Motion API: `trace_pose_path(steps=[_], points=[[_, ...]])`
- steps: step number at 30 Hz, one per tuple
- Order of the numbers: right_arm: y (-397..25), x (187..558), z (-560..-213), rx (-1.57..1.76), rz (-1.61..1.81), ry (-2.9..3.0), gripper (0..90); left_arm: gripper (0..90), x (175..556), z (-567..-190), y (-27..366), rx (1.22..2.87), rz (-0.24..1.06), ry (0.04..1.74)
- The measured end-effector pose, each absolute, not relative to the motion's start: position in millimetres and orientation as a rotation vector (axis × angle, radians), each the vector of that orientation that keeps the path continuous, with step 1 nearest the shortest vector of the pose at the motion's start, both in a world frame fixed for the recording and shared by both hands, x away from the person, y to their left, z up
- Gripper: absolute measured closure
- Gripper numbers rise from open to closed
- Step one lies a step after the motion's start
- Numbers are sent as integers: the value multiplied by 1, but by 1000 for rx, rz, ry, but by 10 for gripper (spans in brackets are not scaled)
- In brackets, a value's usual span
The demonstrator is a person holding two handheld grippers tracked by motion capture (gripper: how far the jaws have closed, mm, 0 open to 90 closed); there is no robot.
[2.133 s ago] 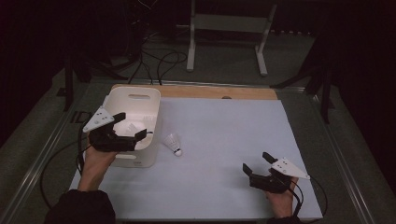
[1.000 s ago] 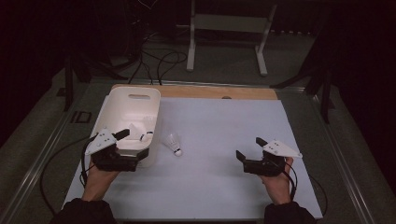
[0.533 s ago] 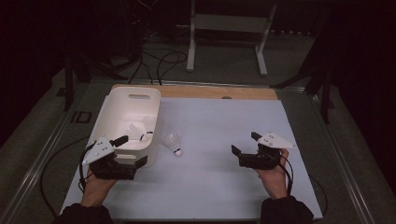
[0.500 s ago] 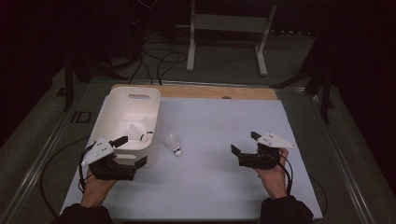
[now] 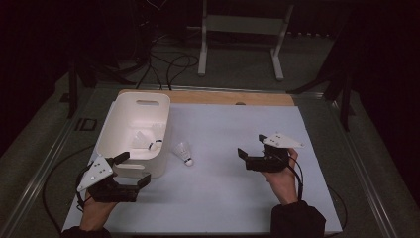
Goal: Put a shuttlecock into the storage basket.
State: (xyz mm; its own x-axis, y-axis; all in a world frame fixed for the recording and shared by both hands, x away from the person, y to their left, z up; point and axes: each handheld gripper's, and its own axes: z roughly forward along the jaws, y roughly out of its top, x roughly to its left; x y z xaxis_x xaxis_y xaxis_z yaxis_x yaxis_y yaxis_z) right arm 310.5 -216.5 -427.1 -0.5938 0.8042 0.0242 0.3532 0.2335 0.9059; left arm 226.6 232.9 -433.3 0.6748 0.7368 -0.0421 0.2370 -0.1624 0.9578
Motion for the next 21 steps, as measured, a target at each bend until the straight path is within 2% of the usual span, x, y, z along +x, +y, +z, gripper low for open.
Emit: trace_pose_path(steps=[21], points=[[-186, 332, -422, 1040, 1311, 2109, 81, 11, 215, -465, 254, 1699, 565, 869]])
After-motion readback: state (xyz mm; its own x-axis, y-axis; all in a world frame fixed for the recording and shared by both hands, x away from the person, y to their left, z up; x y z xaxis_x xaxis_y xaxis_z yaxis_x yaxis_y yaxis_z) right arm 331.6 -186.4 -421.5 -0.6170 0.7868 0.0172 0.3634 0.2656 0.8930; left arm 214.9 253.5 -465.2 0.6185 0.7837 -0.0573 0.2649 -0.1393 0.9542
